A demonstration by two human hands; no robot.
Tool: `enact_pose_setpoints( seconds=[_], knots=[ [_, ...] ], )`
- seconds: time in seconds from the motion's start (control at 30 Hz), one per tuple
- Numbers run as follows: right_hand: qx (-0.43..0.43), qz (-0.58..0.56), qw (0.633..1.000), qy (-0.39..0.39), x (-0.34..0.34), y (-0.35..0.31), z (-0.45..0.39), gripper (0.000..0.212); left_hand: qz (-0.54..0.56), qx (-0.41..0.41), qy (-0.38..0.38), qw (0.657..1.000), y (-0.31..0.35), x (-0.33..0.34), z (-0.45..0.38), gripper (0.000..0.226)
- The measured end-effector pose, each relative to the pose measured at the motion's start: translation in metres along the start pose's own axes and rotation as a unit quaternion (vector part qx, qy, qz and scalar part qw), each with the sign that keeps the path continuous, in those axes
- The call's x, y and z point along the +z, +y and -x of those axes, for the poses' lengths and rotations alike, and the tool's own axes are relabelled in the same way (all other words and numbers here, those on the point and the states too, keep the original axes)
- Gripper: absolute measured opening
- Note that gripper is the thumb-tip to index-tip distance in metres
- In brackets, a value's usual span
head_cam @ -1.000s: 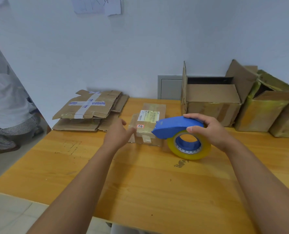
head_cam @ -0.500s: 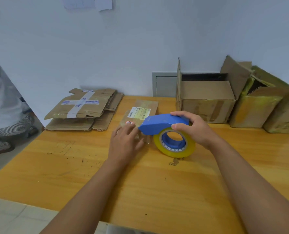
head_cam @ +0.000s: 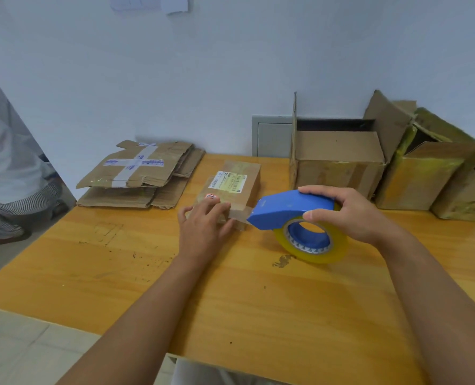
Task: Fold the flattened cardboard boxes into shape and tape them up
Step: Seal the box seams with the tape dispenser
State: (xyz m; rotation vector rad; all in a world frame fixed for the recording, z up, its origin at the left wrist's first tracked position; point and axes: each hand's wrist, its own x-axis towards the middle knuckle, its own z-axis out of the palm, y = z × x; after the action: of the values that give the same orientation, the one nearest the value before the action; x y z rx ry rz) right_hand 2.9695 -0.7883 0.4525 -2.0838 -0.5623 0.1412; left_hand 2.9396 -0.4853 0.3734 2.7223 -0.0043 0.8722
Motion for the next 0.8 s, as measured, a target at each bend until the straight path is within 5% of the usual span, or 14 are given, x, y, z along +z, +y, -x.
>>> enact_pose_setpoints(
  seconds=[0.2, 0.37, 0.7, 0.8],
  knots=[
    [0.003, 0.036, 0.999, -0.02, 0.018, -0.012, -0.022, 0.043, 0.017, -0.017, -0.02, 1.0, 0.003, -0.001, 0.0, 0.037],
    [0.001, 0.103, 0.994, -0.032, 0.03, -0.021, -0.033, 0.059, 0.025, -0.004, -0.044, 0.999, -0.001, -0.004, 0.002, 0.044],
    [0.016, -0.029, 0.986, 0.166, 0.019, 0.008, -0.003, 0.047, -0.036, -0.031, -0.077, 0.996, 0.025, -0.006, -0.009, 0.078],
    [-0.006, -0.07, 0.967, 0.244, 0.03, 0.006, -0.011, 0.052, -0.09, -0.078, -0.078, 0.99, 0.042, 0.001, -0.019, 0.067]
  ],
)
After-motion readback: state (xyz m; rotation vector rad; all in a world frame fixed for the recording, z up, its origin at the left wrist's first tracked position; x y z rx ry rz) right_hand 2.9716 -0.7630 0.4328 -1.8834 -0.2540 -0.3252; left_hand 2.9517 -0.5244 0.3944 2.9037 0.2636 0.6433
